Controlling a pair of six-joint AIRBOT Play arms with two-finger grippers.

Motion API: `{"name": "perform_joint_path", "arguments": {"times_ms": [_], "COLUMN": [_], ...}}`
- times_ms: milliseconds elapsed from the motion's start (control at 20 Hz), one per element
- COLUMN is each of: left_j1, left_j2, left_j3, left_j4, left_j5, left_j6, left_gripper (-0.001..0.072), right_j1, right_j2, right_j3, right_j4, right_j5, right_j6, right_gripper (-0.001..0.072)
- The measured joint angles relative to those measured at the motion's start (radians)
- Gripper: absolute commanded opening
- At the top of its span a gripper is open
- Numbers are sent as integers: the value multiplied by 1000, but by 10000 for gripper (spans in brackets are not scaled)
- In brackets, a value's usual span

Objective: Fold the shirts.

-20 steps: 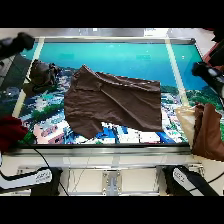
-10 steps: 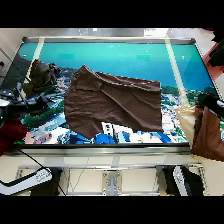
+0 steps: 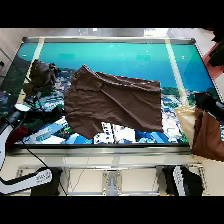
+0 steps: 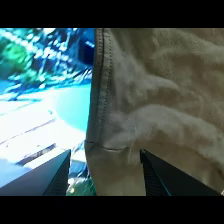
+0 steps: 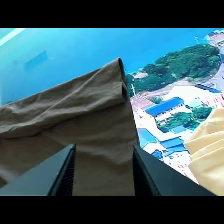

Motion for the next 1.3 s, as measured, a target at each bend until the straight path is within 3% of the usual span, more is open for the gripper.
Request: {"name": "perform_joint_path", "arguments": {"times_ms": [300, 450, 500, 550, 750, 950, 1000, 1300], "left_j1": [-40, -45, -45, -46, -46, -46, -46, -46], "left_j2": [-43, -89, -103, -115, -135, -139, -139, -140], "left_j3": [-2, -3, -3, -3, 18, 79, 93, 139], "left_j4": [-23, -107, -133, -151, -192, -224, -229, -236], "left_j5": [64, 61, 43, 21, -26, -66, -75, -145], "left_j6": [-36, -20, -6, 11, 45, 59, 60, 72], "left_gripper": [456, 203, 77, 18, 18, 18, 18, 19], "right_j1": [0, 0, 0, 0, 0, 0, 0, 19], "right_j2": [14, 15, 15, 15, 15, 15, 13, 4], "right_j3": [0, 0, 0, 0, -24, -208, -272, -497], "right_j4": [29, 37, 37, 38, 15, -37, -24, 98], "right_j5": [10, 21, 24, 27, 123, 256, 260, 187], "right_j6": [-1, -1, -1, -1, 3, 103, 124, 132], "right_gripper": [406, 406, 406, 405, 406, 459, 503, 501]}}
